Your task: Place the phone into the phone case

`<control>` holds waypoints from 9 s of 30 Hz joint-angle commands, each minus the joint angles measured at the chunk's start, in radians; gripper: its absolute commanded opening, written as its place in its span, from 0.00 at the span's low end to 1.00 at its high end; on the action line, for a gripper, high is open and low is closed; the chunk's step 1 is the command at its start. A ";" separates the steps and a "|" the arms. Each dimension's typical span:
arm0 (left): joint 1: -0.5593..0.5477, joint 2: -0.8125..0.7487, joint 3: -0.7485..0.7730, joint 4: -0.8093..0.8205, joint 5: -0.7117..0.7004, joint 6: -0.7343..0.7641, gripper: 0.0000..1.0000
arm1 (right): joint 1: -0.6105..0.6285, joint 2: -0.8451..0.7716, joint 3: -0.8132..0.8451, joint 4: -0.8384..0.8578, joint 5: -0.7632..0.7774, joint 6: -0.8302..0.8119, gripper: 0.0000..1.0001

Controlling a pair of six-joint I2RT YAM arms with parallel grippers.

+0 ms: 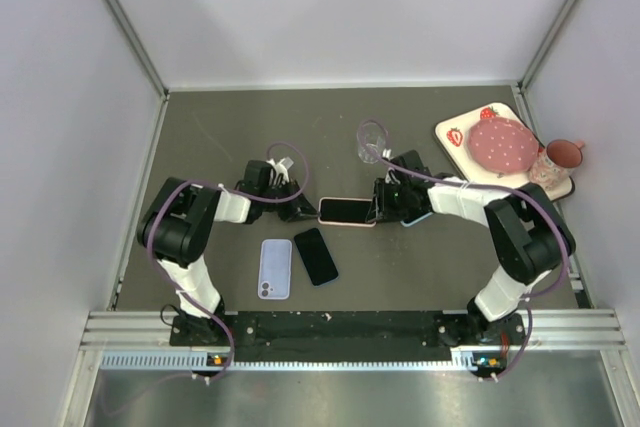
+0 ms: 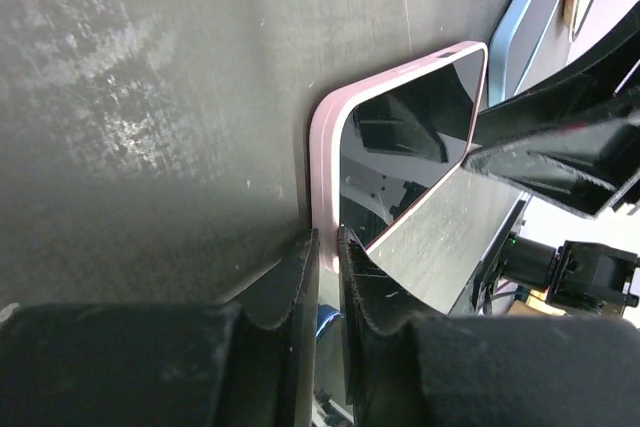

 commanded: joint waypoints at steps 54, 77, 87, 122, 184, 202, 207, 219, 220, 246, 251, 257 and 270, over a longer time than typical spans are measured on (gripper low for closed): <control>-0.252 0.230 0.395 0.086 -0.185 -0.096 0.39 | -0.156 -0.146 0.079 -0.055 0.465 -0.001 0.86; -0.227 -0.546 0.155 -0.845 -0.759 0.277 0.47 | -0.065 -0.324 0.012 -0.102 0.378 -0.072 0.90; -0.270 -0.489 0.178 -1.020 -0.665 0.260 0.40 | -0.049 -0.248 0.059 -0.102 0.347 -0.078 0.90; -0.354 -0.359 0.111 -0.913 -0.751 0.262 0.00 | -0.049 -0.241 0.064 -0.114 0.312 -0.093 0.90; -0.359 -0.293 0.131 -0.413 -0.116 0.149 0.49 | -0.184 -0.409 -0.136 -0.087 0.166 0.008 0.86; -0.385 -0.141 0.197 -0.599 -0.374 0.170 0.40 | -0.124 -0.323 -0.156 -0.093 0.083 -0.036 0.80; -0.390 -0.100 0.214 -0.582 -0.395 0.176 0.35 | -0.124 -0.321 -0.145 -0.108 0.091 -0.041 0.80; -0.391 0.026 0.352 -0.648 -0.501 0.227 0.00 | -0.125 -0.289 -0.120 -0.114 0.106 -0.053 0.80; -0.391 0.034 0.361 -0.651 -0.503 0.225 0.00 | -0.124 -0.288 -0.116 -0.119 0.105 -0.053 0.80; -0.482 0.011 0.508 -0.809 -0.870 0.506 0.23 | -0.124 -0.283 -0.083 -0.127 0.111 -0.059 0.81; -0.486 -0.063 0.487 -0.803 -0.931 0.484 0.45 | -0.125 -0.297 -0.082 -0.133 0.105 -0.058 0.81; -0.465 -0.191 0.421 -0.744 -0.888 0.464 0.58 | -0.119 -0.300 -0.082 -0.131 0.096 -0.055 0.82; -0.187 -0.400 0.172 -0.570 -0.520 0.391 0.59 | 0.004 -0.309 -0.065 -0.125 0.114 -0.035 0.90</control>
